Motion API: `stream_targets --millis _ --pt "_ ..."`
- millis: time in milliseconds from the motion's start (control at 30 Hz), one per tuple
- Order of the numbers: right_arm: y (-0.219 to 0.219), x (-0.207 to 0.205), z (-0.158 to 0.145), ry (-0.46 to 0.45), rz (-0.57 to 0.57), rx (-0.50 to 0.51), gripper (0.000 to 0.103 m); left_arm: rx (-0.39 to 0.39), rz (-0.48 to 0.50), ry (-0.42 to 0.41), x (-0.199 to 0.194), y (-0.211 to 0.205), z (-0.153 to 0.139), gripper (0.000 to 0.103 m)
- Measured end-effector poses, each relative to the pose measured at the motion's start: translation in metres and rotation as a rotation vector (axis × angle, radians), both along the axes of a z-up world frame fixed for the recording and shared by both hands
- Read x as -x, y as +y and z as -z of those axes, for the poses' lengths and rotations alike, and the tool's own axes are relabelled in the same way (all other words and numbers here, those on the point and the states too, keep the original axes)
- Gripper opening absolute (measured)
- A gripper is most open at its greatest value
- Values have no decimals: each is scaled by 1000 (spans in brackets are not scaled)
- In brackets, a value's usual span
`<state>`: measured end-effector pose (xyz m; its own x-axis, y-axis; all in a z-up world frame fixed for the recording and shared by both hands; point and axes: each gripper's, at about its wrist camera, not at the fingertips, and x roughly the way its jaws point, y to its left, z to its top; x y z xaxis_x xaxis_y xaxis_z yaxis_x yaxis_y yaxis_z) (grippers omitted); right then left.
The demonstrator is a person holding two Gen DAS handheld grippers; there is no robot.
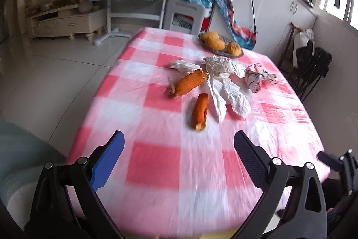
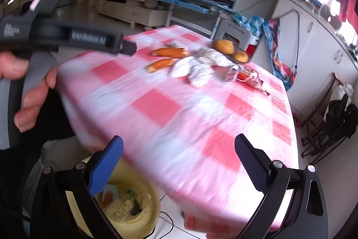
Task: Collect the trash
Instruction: 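Grasp a long orange peel with the left gripper while the right gripper grasps a white tissue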
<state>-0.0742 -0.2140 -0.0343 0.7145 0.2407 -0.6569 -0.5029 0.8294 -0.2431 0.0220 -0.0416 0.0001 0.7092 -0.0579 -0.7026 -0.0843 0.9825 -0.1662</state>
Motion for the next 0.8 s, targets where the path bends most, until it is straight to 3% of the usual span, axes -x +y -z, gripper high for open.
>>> stream_targets --millis 167,300,367,433,500,800 --pt "-6 -49 -6 37 32 -33 95 -54 42 91 -55 -17 20 75" --pt "-3 -78 -6 60 27 -28 95 -35 72 117 -81 -22 27 61" --pt "3 -95 -5 74 23 -28 95 -87 99 130 -89 -25 30 30" --pt "9 -107 -3 89 14 -25 95 -71 116 145 -94 -20 30 17" --pt "17 -119 -2 102 1 -23 95 -14 112 147 -95 -9 27 16" --pt "49 -170 12 195 -12 -18 95 72 86 113 -72 14 30 16"
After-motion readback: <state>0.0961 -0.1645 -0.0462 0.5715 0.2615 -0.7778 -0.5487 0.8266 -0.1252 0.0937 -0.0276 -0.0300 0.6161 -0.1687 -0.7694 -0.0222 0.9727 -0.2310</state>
